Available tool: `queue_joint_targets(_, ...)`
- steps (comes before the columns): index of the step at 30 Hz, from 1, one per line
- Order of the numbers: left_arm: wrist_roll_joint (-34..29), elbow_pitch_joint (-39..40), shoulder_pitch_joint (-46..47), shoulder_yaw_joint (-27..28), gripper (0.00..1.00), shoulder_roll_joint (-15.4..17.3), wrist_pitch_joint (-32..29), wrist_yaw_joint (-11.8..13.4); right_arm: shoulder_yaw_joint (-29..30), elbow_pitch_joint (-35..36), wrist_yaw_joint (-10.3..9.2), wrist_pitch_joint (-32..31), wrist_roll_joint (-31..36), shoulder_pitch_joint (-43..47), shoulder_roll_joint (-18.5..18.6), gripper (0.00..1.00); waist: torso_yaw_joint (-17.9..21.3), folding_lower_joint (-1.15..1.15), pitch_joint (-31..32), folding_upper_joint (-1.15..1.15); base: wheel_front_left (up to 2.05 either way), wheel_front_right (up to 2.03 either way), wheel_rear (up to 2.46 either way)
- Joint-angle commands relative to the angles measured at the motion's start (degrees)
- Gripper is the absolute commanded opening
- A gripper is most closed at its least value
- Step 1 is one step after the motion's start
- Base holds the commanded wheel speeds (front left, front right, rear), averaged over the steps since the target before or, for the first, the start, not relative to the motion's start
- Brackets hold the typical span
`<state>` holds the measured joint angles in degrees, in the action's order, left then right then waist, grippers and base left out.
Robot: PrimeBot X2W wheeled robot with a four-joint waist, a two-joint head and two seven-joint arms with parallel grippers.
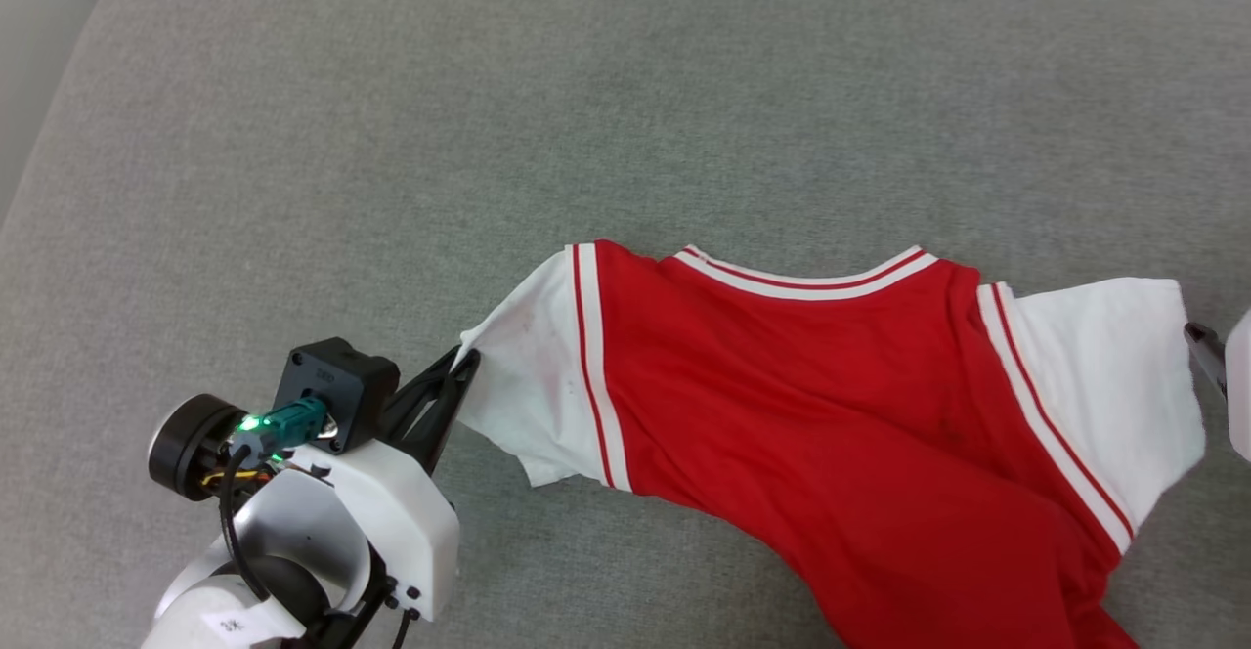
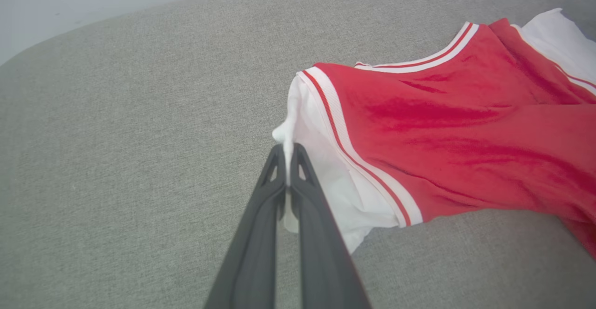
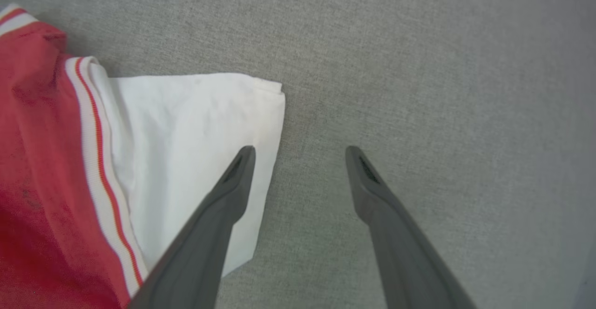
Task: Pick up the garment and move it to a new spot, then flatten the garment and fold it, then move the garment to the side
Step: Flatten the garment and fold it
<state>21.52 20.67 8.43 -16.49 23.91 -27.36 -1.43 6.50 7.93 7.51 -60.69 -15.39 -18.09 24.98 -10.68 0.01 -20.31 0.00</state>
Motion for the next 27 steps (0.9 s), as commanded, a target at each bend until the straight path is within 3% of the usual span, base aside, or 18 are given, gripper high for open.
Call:
queue_joint_targets(1, 0.06, 0.8, -0.6, -0.32, 0.0, -0.11, -0.09, 0.07, -0.73, -1.67, -0.03, -0.8, -0.11, -1.97, 0.28, 1.0, -0.98, -0.01, -0.98, 0.0, 0.0, 0.0, 0.0)
queue_joint_targets(10, 0.4, 2.6, 0.34, -2.18, 0.0, -1.2, 0.39, -0.51, -5.31, -10.88, -0.03, -2.35, 1.33, -7.06, 2.98, 1.0, -4.56, -0.01, -4.0, 0.0, 0.0, 0.0, 0.0)
queue_joint_targets(18, 0.79, 1.37, 1.5, -3.32, 0.0, -2.34, 1.56, -0.78, -11.67, -16.96, 0.13, -4.91, -1.26, -2.29, 3.01, 1.0, -6.91, -0.01, -5.6, 0.0, 0.0, 0.0, 0.0)
queue_joint_targets(19, 0.68, 1.12, 1.51, -3.44, 0.0, -2.32, 1.67, -0.82, -12.89, -17.27, 0.27, -5.36, -1.68, -1.35, 3.46, 0.4, -7.04, -0.01, -5.65, 0.0, 0.0, 0.0, 0.0)
queue_joint_targets(20, 0.73, 0.91, 1.53, -3.49, 0.0, -2.41, 1.81, -0.78, -13.72, -17.33, 0.29, -5.53, -2.05, -0.62, 3.98, 0.0, -7.14, -0.01, -5.69, 0.0, 0.0, 0.0, 0.0)
queue_joint_targets(27, 1.07, -0.36, 1.38, -2.9, 0.0, -2.01, 2.33, -0.38, -12.74, -18.06, 0.05, -2.41, -3.42, -1.03, 5.98, 0.0, -6.6, -0.01, -4.6, 0.0, 0.0, 0.0, 0.0)
